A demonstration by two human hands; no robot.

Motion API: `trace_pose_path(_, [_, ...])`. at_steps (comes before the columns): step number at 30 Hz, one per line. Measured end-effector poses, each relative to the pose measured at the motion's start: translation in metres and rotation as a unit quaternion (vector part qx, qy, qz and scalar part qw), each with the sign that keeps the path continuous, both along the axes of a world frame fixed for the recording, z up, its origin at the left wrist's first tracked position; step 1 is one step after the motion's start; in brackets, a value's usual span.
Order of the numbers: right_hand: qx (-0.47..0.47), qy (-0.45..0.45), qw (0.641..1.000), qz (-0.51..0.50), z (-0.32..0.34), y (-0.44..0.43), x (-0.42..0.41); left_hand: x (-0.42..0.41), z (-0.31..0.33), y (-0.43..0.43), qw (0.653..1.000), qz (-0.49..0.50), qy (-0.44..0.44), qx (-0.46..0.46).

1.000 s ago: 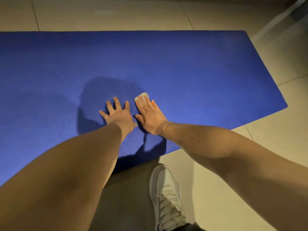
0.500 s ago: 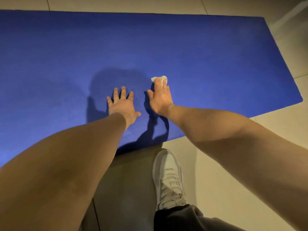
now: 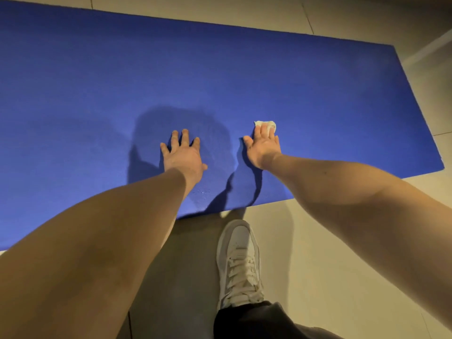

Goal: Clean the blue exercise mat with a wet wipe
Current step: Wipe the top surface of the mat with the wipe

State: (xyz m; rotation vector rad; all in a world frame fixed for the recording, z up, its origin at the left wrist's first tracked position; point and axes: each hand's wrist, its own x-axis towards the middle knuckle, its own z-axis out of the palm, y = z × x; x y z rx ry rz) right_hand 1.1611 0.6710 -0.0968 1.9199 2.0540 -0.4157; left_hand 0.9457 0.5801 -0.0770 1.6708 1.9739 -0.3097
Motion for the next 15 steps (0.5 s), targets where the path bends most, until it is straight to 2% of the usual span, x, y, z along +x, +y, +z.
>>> trace_pose_path(5, [0.033, 0.158, 0.984, 0.082, -0.005, -0.073, -0.046, 0.008, -0.005, -0.006, 0.999, 0.018, 0.007, 0.034])
trace_pose_path(8, [0.053, 0.215, 0.969, 0.114, -0.005, -0.093, -0.043, 0.010, -0.008, -0.010, 0.998, 0.020, 0.014, 0.053])
trace_pose_path(11, [0.091, 0.187, 0.963, 0.173, -0.002, -0.085, -0.016, 0.013, -0.009, -0.012, 0.998, 0.025, 0.010, 0.059])
trace_pose_path(12, [0.096, 0.170, 0.968, 0.160, -0.003, -0.079, -0.006, 0.013, -0.009, -0.012, 0.998, 0.027, 0.007, 0.063])
trace_pose_path(15, [0.074, 0.089, 0.993, 0.033, -0.009, -0.063, 0.019, 0.015, -0.007, -0.018, 0.997, 0.031, -0.005, 0.077])
